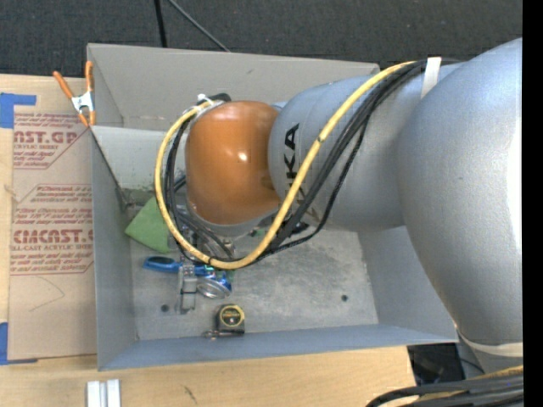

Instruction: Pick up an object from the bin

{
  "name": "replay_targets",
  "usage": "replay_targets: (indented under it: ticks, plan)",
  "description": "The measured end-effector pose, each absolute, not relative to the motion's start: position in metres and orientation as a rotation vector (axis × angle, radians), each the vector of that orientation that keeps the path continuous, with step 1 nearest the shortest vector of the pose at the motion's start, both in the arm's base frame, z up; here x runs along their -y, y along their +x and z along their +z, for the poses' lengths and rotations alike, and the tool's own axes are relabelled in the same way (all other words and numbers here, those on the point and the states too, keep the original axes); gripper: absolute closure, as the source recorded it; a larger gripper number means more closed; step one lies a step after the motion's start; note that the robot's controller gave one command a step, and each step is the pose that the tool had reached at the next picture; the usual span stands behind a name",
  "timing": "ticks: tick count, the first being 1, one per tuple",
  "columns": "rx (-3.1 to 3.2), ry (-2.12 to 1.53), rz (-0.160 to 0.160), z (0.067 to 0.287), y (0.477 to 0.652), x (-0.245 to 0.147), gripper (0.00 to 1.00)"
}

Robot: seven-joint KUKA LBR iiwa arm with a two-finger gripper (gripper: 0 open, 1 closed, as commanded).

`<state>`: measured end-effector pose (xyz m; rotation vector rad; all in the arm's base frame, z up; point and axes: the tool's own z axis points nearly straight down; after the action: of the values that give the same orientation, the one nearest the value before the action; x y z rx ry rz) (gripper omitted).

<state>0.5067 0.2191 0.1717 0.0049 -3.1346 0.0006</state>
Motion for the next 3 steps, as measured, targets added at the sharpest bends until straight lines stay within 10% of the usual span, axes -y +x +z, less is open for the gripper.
replay_targets:
  ticks: [1, 2, 3]
  plan:
    - [3.131, -0.188, 0.004, 0.065, 0.534, -0.173, 0.00]
    - [3.136, -0.182, -0.003, 0.069, 0.535, -0.176, 1.00]
    - [3.143, -0.183, -0.007, 0.191, 0.514, -0.174, 1.00]
